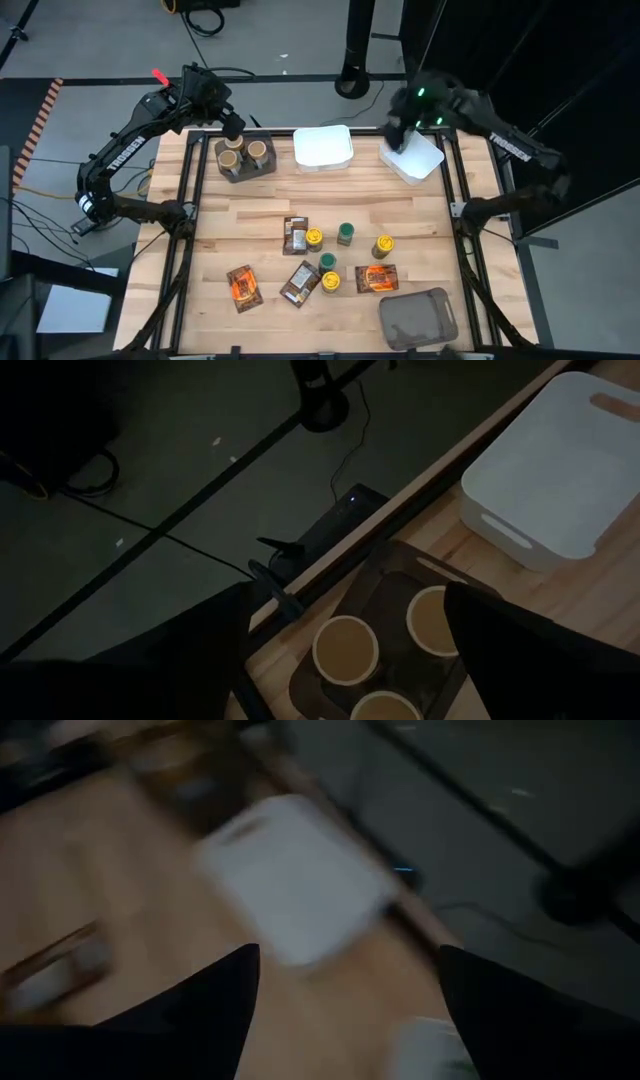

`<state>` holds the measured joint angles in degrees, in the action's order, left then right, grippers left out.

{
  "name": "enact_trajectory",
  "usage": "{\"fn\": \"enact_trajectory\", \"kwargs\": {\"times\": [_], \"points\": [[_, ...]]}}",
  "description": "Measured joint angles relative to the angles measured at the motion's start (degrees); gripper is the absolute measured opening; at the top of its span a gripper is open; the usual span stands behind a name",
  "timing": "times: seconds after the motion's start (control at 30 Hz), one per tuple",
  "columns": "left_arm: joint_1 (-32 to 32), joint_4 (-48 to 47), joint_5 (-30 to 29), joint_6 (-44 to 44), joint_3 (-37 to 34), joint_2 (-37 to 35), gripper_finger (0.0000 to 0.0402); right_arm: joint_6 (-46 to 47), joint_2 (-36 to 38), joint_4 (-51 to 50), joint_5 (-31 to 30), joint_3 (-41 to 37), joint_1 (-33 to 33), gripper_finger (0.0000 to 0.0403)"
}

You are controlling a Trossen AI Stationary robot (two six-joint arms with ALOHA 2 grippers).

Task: Sort spices by type
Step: Put the green seasoning bottle into the right white bin

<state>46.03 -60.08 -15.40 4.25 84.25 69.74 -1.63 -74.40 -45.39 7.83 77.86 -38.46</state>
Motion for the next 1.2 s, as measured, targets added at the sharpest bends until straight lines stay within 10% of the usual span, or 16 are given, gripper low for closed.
{"fn": "enact_trajectory", "kwargs": {"times": [0.47, 1.2], "points": [[0.0, -0.1, 0.0, 0.0, 0.0, 0.0, 0.0337, 9.0, -13.9, 1.2, -14.2, -0.2, 37.9, 0.0310], [0.0, -0.6, 0.1, 0.0, 0.0, 0.0, 0.0337, 18.2, -27.0, 1.0, -16.2, -0.3, 45.6, 0.0305]]}}
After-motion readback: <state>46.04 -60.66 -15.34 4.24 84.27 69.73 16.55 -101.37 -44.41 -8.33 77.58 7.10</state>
